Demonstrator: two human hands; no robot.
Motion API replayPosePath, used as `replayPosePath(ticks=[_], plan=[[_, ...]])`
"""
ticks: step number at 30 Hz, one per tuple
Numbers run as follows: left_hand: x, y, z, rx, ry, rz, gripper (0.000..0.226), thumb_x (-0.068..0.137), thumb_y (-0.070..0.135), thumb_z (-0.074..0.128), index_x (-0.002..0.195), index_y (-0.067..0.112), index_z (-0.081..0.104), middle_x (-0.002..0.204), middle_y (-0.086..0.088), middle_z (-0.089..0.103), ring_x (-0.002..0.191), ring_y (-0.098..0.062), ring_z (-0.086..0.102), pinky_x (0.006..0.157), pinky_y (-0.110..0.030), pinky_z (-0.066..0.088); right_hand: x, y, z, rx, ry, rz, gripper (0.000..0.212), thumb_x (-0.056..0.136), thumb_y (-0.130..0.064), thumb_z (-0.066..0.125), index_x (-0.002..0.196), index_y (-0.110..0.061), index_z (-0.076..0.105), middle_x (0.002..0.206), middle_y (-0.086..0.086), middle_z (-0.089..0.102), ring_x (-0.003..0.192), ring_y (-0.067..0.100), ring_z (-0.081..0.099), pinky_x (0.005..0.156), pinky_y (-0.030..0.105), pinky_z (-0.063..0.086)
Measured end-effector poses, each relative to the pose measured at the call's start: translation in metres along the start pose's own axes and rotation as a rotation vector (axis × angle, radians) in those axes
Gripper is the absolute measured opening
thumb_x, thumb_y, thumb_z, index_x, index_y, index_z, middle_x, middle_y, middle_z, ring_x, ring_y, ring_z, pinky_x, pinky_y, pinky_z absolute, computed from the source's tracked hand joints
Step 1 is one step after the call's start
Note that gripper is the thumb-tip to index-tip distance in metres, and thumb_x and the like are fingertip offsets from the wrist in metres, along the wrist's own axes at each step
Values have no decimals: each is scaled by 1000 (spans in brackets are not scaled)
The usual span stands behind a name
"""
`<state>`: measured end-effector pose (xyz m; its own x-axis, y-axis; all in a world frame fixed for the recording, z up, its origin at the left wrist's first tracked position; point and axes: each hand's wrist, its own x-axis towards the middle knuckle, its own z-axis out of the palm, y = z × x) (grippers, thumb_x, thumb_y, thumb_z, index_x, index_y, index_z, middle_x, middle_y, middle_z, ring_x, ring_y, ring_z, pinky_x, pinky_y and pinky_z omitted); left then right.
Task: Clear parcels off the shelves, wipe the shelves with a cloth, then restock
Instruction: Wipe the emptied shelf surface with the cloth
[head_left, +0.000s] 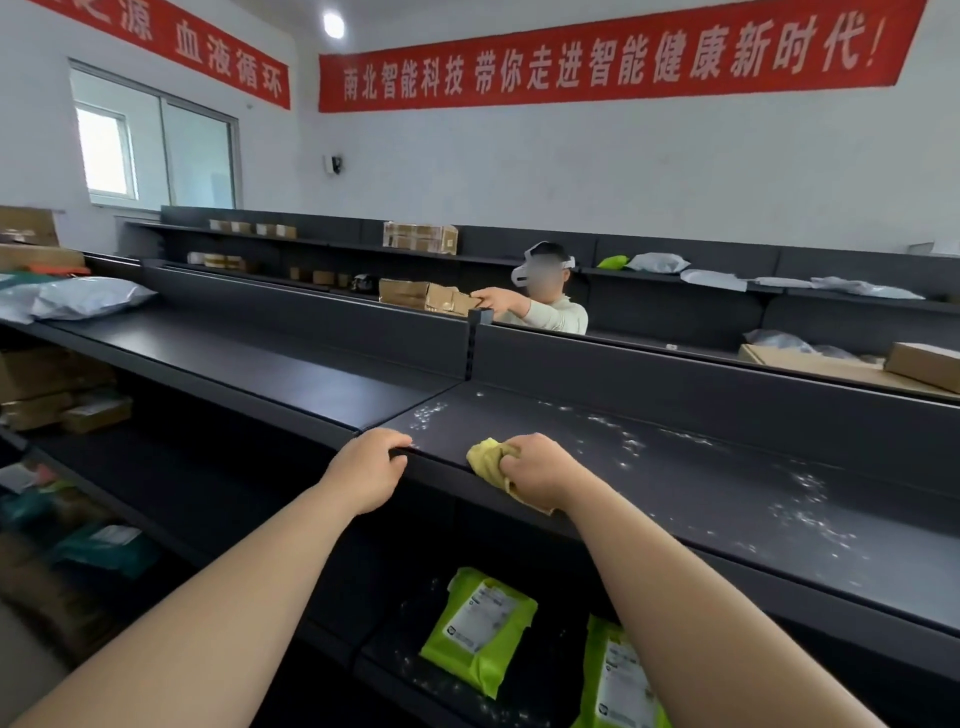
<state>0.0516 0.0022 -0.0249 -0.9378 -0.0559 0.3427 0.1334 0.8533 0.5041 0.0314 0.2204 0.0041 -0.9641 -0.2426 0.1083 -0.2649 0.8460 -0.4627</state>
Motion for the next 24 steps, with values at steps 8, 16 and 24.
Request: replayPosePath(ticks=[8,16,24], plan=[[26,-35,2,99,10,82,33,98,14,43,128,19,58,132,5,54,122,-16,49,99,-25,36,32,-10,6,-128,-4,-31,24,94,-13,35,72,-13,45,80,3,51,100,32,51,70,31,37],[67,-72,-8,93,-19,177,28,99,24,46,118,20,66,128,8,58,121,-13,51,93,-24,37,47,-25,23,17,-90,-298,38,90,-36,58,128,-35,58,107,-8,61,75,6,54,76,22,40],[110,-95,-14,29,-55,274,23,96,23,52,109,22,71,111,9,68,103,-10,60,86,-26,47,101,-58,40,1,-101,-148,36,90,-37,53,125,-39,60,95,-12,56,72,2,54,63,16,37]])
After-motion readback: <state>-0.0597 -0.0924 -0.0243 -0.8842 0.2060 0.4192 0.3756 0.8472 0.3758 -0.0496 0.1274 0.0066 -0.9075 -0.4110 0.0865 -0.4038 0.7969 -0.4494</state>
